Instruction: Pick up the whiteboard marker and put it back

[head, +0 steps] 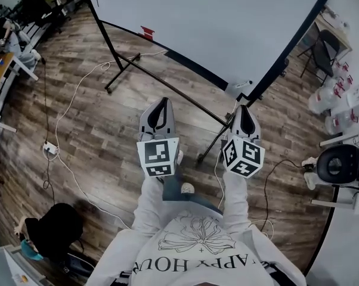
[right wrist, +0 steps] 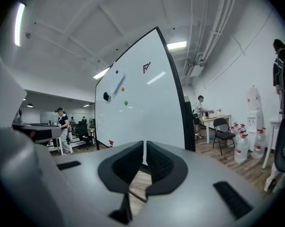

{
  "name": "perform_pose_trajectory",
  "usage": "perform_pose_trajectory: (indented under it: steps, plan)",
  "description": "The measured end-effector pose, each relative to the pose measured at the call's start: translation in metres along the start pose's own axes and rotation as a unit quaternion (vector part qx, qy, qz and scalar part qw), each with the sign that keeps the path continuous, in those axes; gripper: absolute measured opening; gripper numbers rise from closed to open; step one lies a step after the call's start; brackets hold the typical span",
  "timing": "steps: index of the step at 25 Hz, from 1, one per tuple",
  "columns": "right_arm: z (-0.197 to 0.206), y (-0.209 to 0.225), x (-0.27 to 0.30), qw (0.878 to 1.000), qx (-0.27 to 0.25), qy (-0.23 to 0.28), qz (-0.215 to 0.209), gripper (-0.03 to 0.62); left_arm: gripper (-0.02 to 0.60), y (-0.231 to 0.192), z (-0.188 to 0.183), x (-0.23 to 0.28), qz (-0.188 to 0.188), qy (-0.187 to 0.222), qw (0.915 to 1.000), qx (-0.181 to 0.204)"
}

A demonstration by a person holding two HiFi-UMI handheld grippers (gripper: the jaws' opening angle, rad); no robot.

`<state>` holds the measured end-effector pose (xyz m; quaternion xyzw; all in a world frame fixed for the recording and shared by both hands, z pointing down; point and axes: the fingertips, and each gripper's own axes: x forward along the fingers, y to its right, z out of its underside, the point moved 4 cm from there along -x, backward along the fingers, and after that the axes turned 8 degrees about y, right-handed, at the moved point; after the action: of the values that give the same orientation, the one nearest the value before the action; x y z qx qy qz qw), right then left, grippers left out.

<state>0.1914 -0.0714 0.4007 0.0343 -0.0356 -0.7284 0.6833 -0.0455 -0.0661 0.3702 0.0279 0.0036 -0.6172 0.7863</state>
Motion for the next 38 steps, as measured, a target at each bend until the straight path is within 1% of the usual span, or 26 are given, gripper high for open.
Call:
perform_pose_trajectory:
  steps: [5, 9, 13, 14, 17, 19, 22, 26, 33, 38]
  plan:
    - [-0.003, 0.009, 0.049, 1.0, -0.002, 0.008, 0.026, 0.005, 0.006, -0.014, 0.002, 0.058, 0.018, 0.006, 0.9998, 0.0]
    - [-0.006, 0.018, 0.084, 0.998, -0.004, 0.017, 0.062, 0.005, 0.006, -0.022, 0.001, 0.11, 0.048, 0.013, 0.9988, 0.0]
    - [-0.004, 0.027, 0.113, 0.995, -0.008, 0.013, 0.096, 0.009, 0.006, -0.028, 0.002, 0.155, 0.07, 0.014, 0.9974, -0.003]
    - [-0.003, 0.03, 0.118, 0.994, -0.007, 0.011, 0.105, 0.02, 0.006, -0.029, 0.003, 0.165, 0.076, 0.013, 0.997, -0.003]
    - [0.004, 0.043, 0.133, 0.991, 0.0, 0.002, 0.134, 0.081, 0.006, -0.027, 0.009, 0.192, 0.094, 0.007, 0.9955, -0.005]
    - [0.012, 0.052, 0.14, 0.988, 0.005, -0.007, 0.154, 0.105, 0.006, -0.026, 0.015, 0.207, 0.106, 0.0, 0.9944, -0.007]
    - [0.026, 0.062, 0.149, 0.983, 0.016, -0.024, 0.18, 0.131, 0.006, -0.023, 0.026, 0.226, 0.121, -0.011, 0.9925, -0.01]
    - [0.046, 0.071, 0.157, 0.978, 0.024, -0.043, 0.204, 0.159, 0.006, -0.02, 0.043, 0.245, 0.139, -0.027, 0.9899, -0.014]
    - [0.076, 0.082, 0.165, 0.968, 0.035, -0.07, 0.239, 0.166, 0.006, -0.017, 0.069, 0.264, 0.17, -0.051, 0.984, -0.014]
    - [0.094, 0.085, 0.173, 0.963, 0.041, -0.082, 0.252, 0.166, 0.006, -0.023, 0.084, 0.272, 0.18, -0.063, 0.9815, -0.016]
